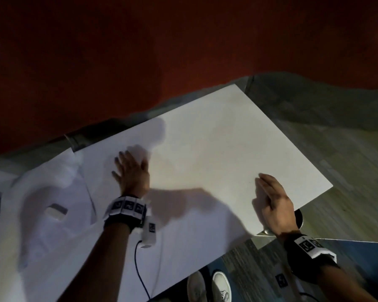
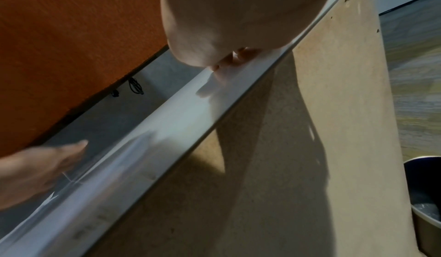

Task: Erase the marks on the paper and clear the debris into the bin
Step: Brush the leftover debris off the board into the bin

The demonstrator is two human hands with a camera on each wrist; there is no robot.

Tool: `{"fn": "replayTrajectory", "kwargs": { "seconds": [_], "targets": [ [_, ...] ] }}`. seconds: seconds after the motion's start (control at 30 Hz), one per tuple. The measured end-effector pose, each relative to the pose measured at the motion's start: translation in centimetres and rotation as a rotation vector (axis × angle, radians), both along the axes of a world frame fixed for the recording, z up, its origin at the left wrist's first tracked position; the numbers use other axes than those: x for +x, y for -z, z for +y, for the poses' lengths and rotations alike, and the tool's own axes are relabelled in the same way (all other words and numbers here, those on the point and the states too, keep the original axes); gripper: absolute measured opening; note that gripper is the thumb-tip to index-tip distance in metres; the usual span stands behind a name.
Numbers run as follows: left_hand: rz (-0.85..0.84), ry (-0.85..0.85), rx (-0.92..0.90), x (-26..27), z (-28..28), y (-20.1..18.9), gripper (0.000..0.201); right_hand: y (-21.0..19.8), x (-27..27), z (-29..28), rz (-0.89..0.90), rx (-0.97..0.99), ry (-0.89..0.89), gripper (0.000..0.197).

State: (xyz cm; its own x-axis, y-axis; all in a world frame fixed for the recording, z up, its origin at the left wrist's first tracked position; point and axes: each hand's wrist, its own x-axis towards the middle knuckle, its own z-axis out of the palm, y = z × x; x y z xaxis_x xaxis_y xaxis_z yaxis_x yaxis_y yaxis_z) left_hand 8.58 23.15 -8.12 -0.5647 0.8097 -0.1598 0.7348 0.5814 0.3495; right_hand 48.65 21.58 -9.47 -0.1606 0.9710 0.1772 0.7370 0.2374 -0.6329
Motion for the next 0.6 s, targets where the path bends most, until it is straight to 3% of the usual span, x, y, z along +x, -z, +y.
{"fn": "replayTrajectory", "kwargs": {
  "seconds": [0.07,0.1,0.23,0.33,0.4,0.5,0.6],
  "targets": [
    [-0.056,-0.080,-0.062,-1.0,0.5,1.1,0.078,-0.1,-0.1,-0.1,0.008,0.015,0.010,0.069],
    [-0.050,-0.031,-0.072,0.5,1.2,1.4,0.081,0.0,-0.2,-0.1,0.003,0.025,0.010,0.068],
    [-0.005,0.555,-0.016,15.0,3.3,2.2,0.081,0.4,-0.1,0.1,-0.023,0.020,-0.001,0.064],
    [-0.097,0.796,-0.149,21.5,4.0,-0.4,0.076,0.3,0.2,0.0,-0.036,0.020,-0.011,0.057],
    [-0.031,0.737,-0.074,18.8,4.9,-1.0,0.084,0.2,0.3,0.0,-0.011,0.008,-0.016,0.059],
    [0.049,0.411,0.055,9.2,5.7,-0.6,0.074,0.3,0.2,-0.1,0.031,-0.030,0.006,0.057],
    [-0.060,0.084,-0.063,2.0,4.4,-0.1,0.078,0.3,0.0,-0.2,0.047,-0.036,0.019,0.055]
  ]
}}
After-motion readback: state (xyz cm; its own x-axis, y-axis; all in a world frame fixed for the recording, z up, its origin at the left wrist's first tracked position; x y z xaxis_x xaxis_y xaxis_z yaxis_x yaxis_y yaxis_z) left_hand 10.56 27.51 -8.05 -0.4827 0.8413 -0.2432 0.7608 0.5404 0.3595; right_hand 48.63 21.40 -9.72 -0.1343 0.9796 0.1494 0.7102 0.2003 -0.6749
